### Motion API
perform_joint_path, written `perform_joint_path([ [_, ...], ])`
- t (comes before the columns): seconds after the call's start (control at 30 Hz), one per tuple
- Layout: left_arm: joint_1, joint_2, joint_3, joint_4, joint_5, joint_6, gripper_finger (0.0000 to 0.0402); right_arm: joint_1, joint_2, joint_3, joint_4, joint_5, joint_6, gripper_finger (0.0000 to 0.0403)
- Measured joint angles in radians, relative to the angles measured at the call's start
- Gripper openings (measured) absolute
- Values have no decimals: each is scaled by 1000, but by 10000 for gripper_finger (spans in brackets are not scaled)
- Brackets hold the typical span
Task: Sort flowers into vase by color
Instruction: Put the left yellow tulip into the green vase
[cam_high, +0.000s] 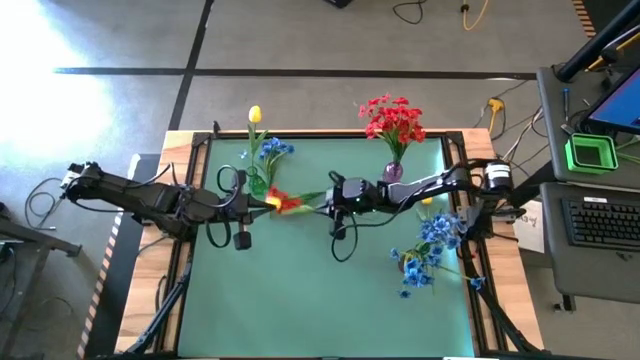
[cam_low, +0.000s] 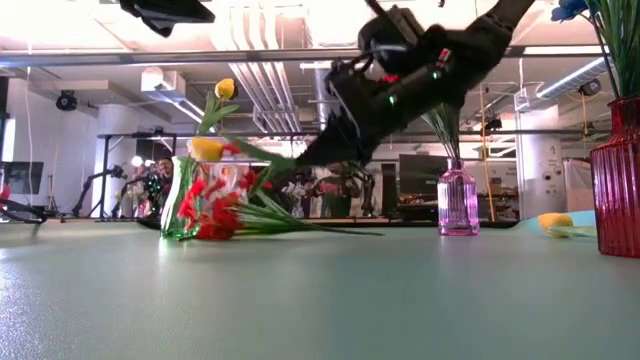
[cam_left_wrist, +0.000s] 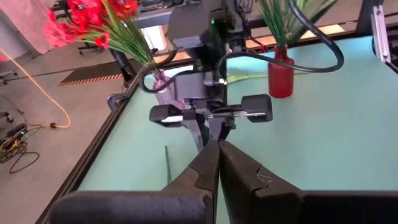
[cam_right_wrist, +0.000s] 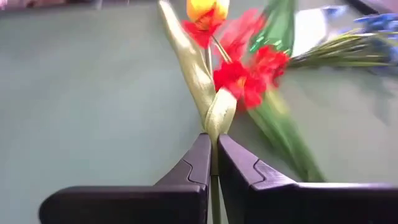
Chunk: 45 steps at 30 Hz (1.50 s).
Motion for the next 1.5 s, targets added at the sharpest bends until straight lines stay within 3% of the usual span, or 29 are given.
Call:
perform_joint_path([
  [0.2, 0, -2, 102, -107, -18, -45, 0, 4, -79, 1, 11, -35, 163, 13],
  [0.7, 0, 23, 65, -52, -22, -70, 0, 13, -142, 0, 149, 7, 112, 13],
  [0.83, -10, 21, 55, 14, 64, -62, 0, 10, -140, -23, 250, 38, 129, 13],
  [1.0, -19, 29, -31, 249, 179, -3, 0, 11, -140, -70, 443, 44, 135, 13],
  [1.27, -2, 87, -236, 757, 89, 90, 8, 39, -133, -98, 567, 45, 21, 13],
  [1.5, 36, 165, -304, 1037, 89, 109, 75, 47, -134, -97, 734, -94, -13, 13],
])
